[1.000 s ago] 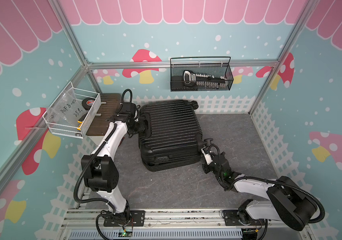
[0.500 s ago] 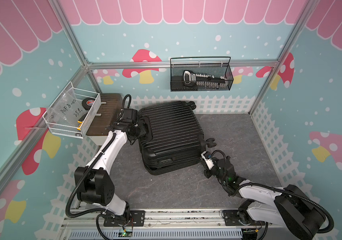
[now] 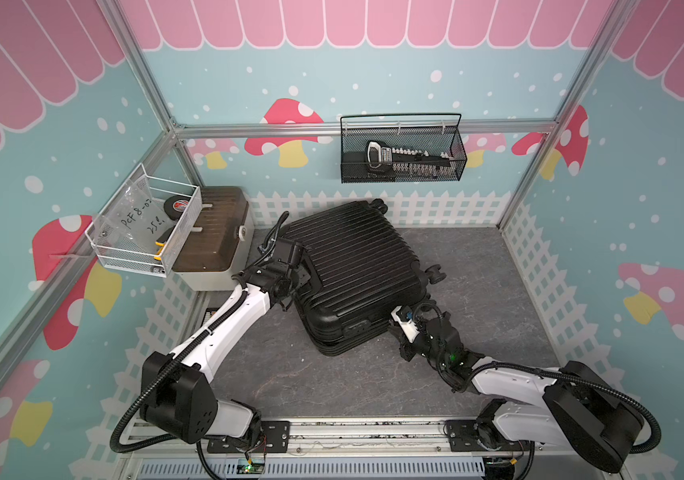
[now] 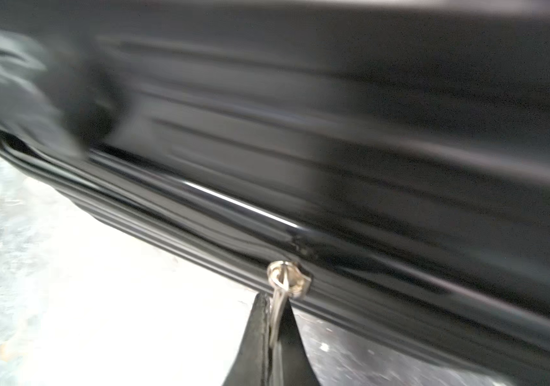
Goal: Close the suitcase zippers
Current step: Zip the zipper on the suitcase.
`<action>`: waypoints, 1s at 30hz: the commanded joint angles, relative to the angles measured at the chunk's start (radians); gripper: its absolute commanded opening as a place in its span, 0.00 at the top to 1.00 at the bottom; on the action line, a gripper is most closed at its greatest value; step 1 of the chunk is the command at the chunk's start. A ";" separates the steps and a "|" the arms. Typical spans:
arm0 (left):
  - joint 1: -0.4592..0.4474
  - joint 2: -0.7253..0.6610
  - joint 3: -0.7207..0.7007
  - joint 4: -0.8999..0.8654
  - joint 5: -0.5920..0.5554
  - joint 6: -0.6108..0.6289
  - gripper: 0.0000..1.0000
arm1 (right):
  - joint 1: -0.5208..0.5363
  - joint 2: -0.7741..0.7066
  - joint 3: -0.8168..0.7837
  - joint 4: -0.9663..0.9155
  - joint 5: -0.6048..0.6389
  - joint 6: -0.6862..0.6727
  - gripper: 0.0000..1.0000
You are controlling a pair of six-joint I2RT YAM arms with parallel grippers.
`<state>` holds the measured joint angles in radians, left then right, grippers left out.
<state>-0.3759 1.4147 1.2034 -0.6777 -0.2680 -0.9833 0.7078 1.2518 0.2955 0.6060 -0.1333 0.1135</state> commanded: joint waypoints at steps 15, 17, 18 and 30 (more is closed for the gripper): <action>-0.259 -0.003 -0.030 0.271 -0.400 -0.656 1.00 | 0.367 0.131 0.170 0.155 0.020 -0.041 1.00; -0.266 0.006 -0.029 0.267 -0.405 -0.651 1.00 | 0.379 0.145 0.178 0.164 0.025 -0.033 1.00; -0.267 0.006 -0.029 0.264 -0.403 -0.644 0.98 | 0.379 0.148 0.175 0.161 0.036 -0.030 1.00; -0.264 0.041 0.074 0.296 -0.372 0.343 0.23 | 0.335 0.012 0.027 0.040 0.169 0.025 1.00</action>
<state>-0.6392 1.4540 1.2160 -0.5056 -0.6388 -0.9878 1.0405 1.3186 0.3527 0.6170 0.0441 0.1299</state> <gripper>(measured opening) 0.765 0.049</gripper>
